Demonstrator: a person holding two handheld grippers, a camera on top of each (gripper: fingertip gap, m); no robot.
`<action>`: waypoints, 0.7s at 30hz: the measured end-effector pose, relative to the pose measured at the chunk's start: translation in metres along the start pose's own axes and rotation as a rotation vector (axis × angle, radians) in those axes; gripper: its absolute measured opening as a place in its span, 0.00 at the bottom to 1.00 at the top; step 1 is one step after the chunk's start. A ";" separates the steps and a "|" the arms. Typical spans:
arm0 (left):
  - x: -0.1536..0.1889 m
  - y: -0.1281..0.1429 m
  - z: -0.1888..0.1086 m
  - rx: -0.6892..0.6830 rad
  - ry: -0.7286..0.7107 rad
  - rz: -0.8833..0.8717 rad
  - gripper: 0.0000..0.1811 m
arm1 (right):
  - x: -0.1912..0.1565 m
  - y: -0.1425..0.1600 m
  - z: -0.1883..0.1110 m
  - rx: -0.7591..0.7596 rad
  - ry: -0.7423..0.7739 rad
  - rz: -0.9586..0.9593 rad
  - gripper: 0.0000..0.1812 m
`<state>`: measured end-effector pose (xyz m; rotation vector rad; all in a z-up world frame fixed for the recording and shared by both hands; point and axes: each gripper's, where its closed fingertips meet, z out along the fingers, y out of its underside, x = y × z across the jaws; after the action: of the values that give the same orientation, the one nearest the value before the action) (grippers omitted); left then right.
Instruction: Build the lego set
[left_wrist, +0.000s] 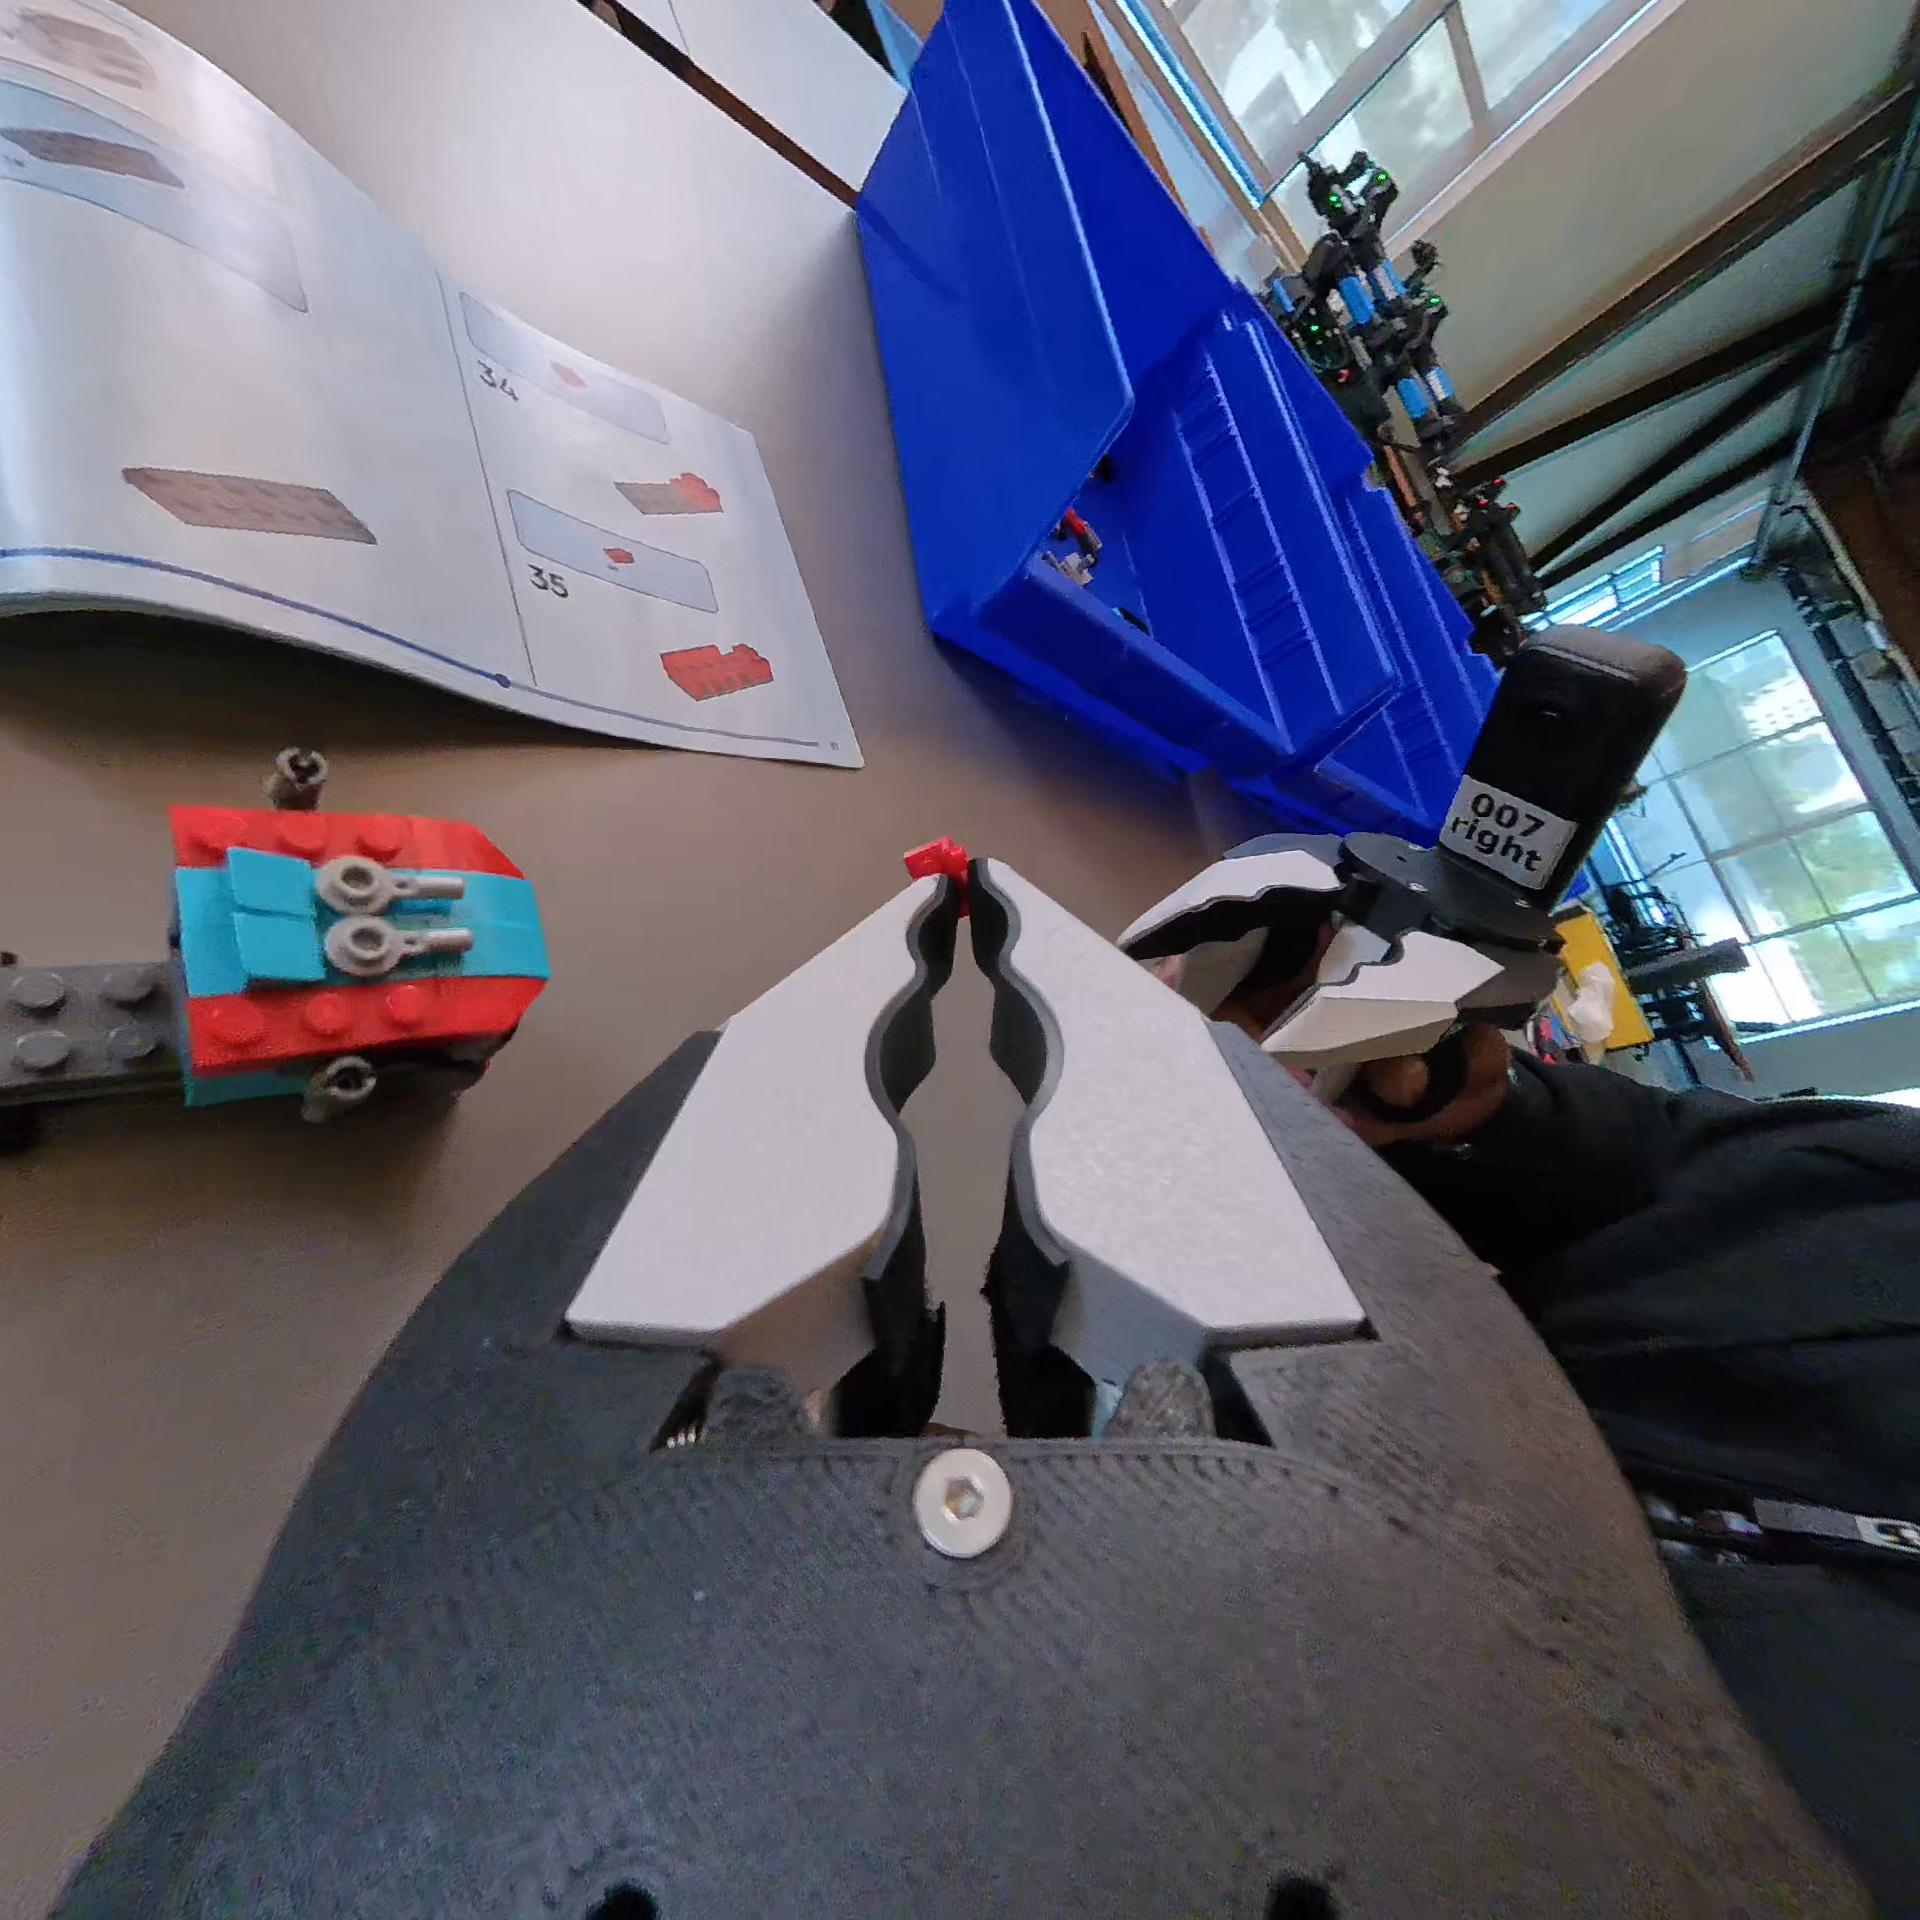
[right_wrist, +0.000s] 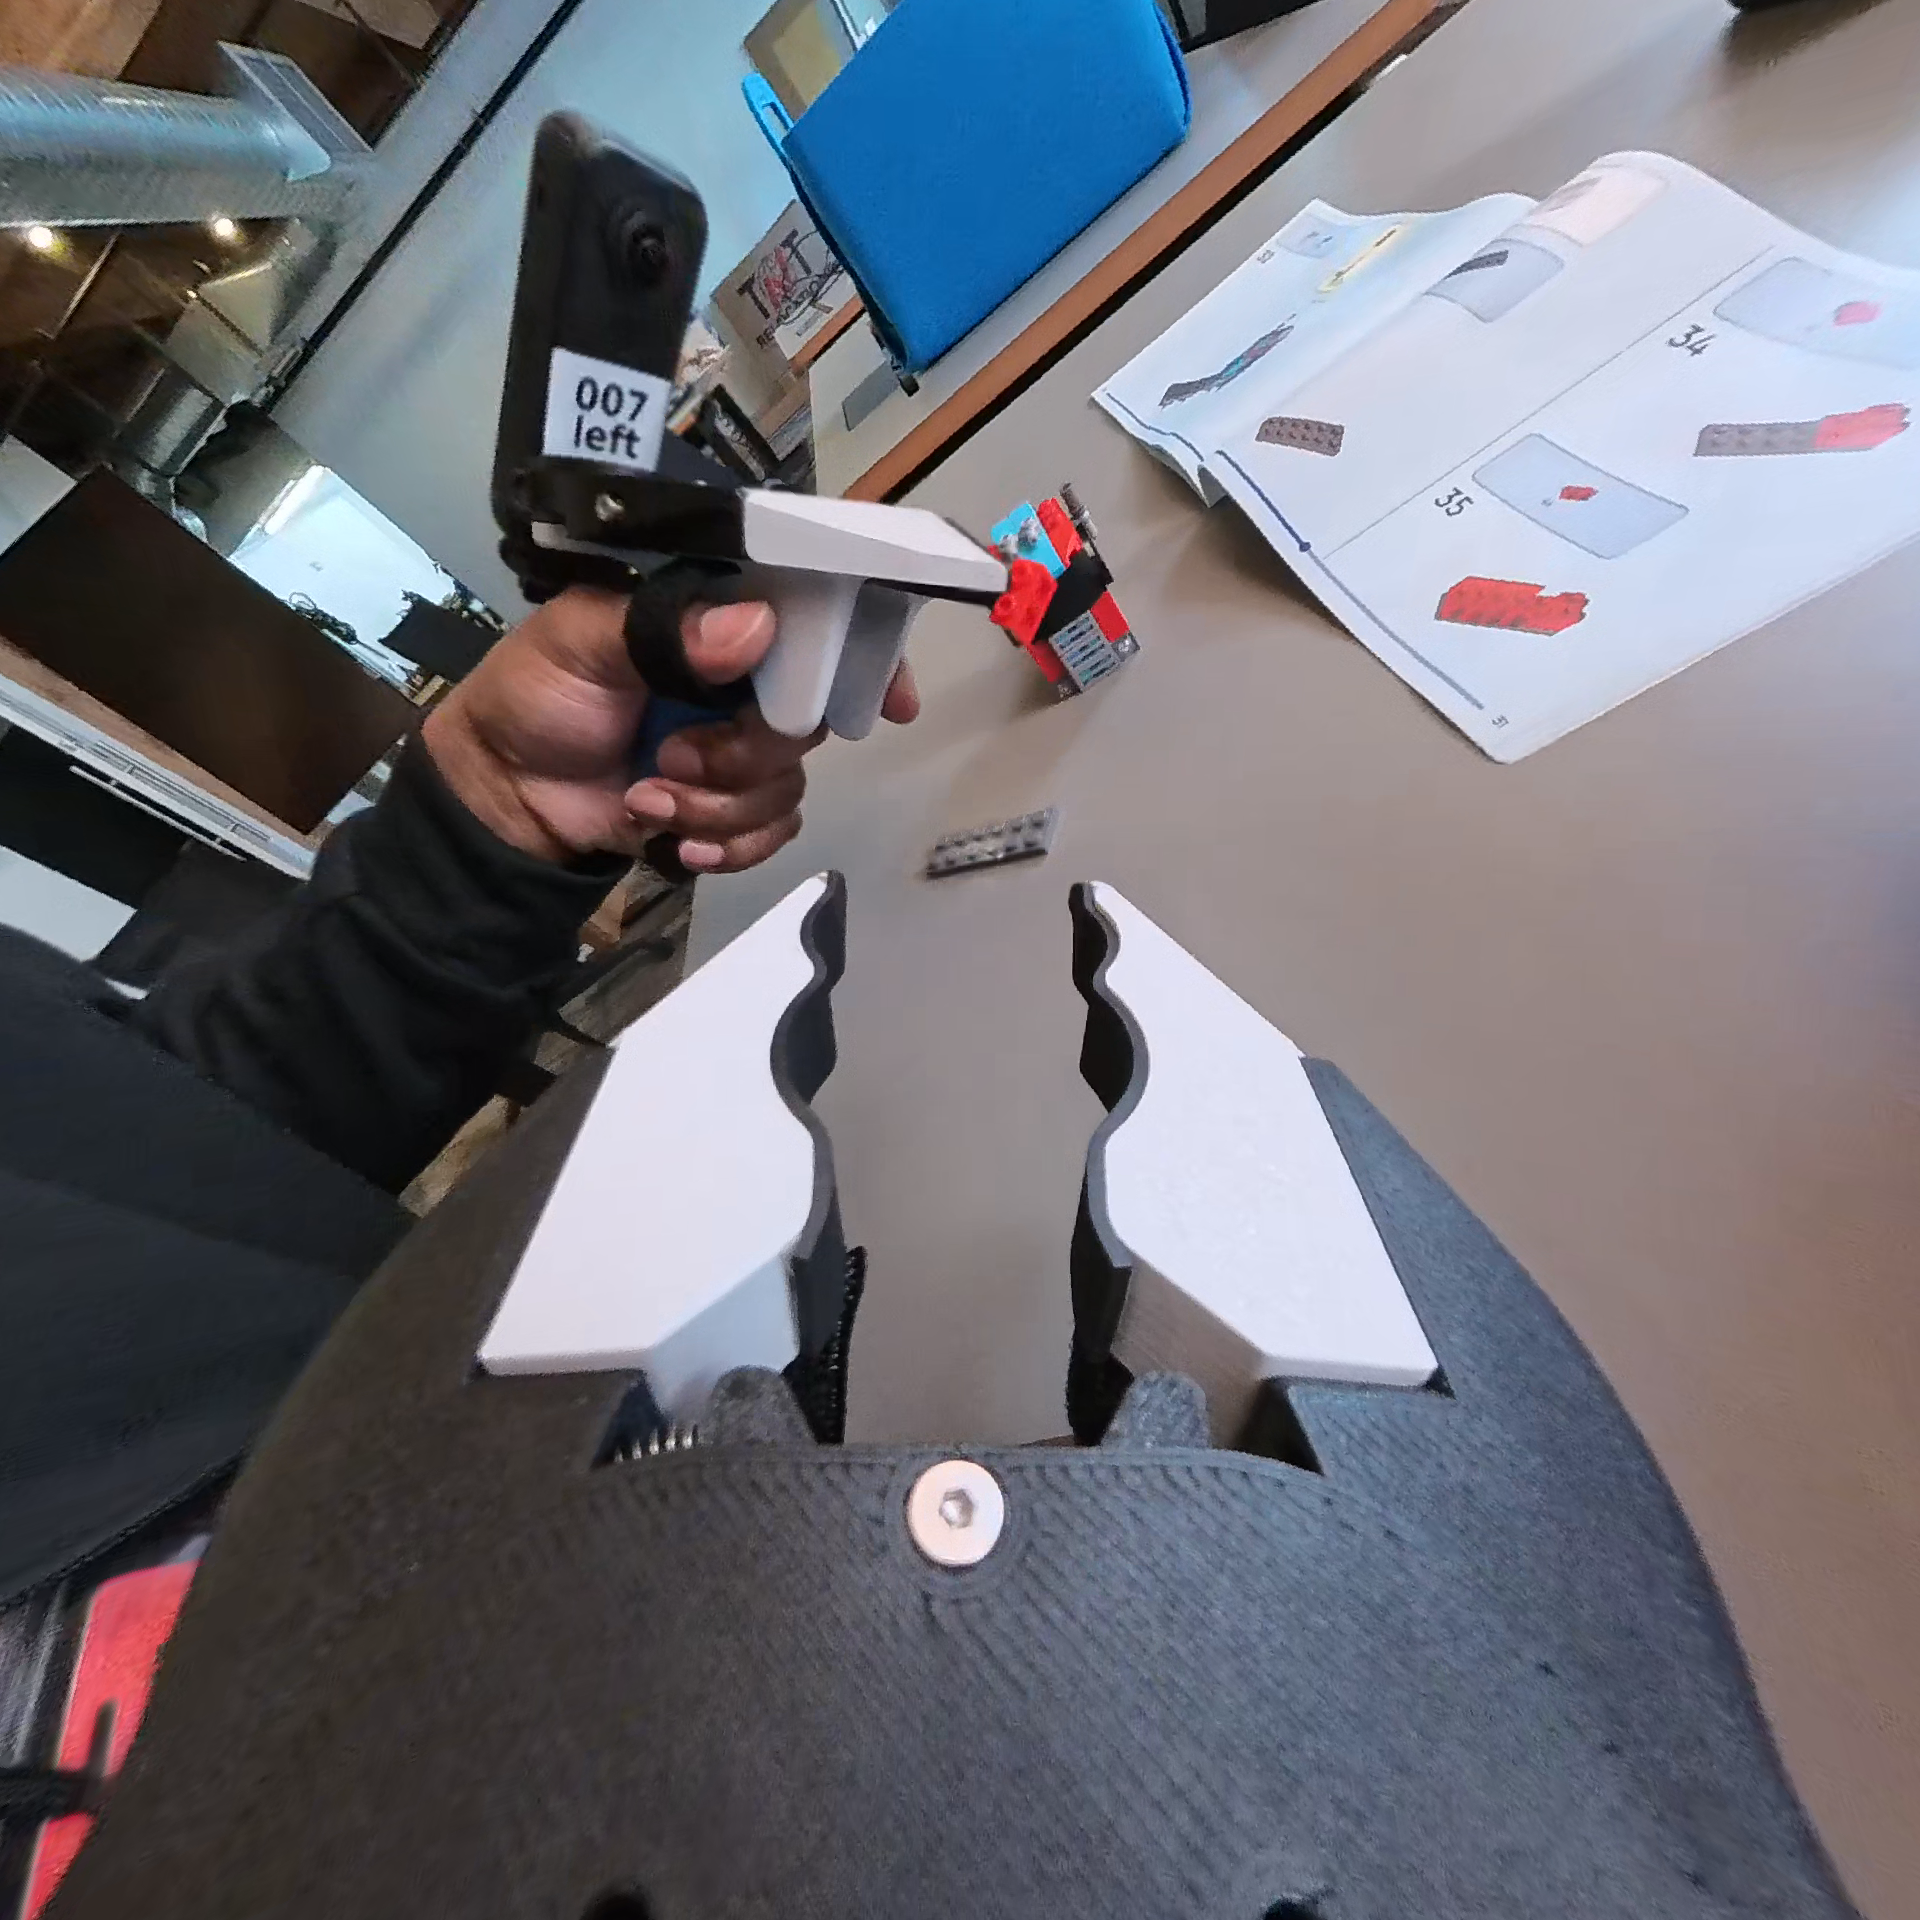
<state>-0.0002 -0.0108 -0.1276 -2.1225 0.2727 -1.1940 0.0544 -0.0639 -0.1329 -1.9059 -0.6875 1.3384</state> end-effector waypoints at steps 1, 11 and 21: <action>0.002 -0.002 0.001 -0.002 0.009 0.003 0.01 | -0.001 0.000 0.003 -0.001 -0.001 0.000 0.24; 0.155 -0.059 0.077 -0.158 0.216 0.365 0.01 | -0.008 -0.002 0.003 0.020 -0.022 -0.038 0.24; 0.391 0.035 0.280 -0.610 0.500 0.790 0.01 | -0.011 -0.004 -0.015 0.079 -0.043 -0.005 0.22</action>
<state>0.4521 -0.0975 0.0161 -1.7937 1.6990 -1.1886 0.0650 -0.0735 -0.1200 -1.8169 -0.6506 1.3867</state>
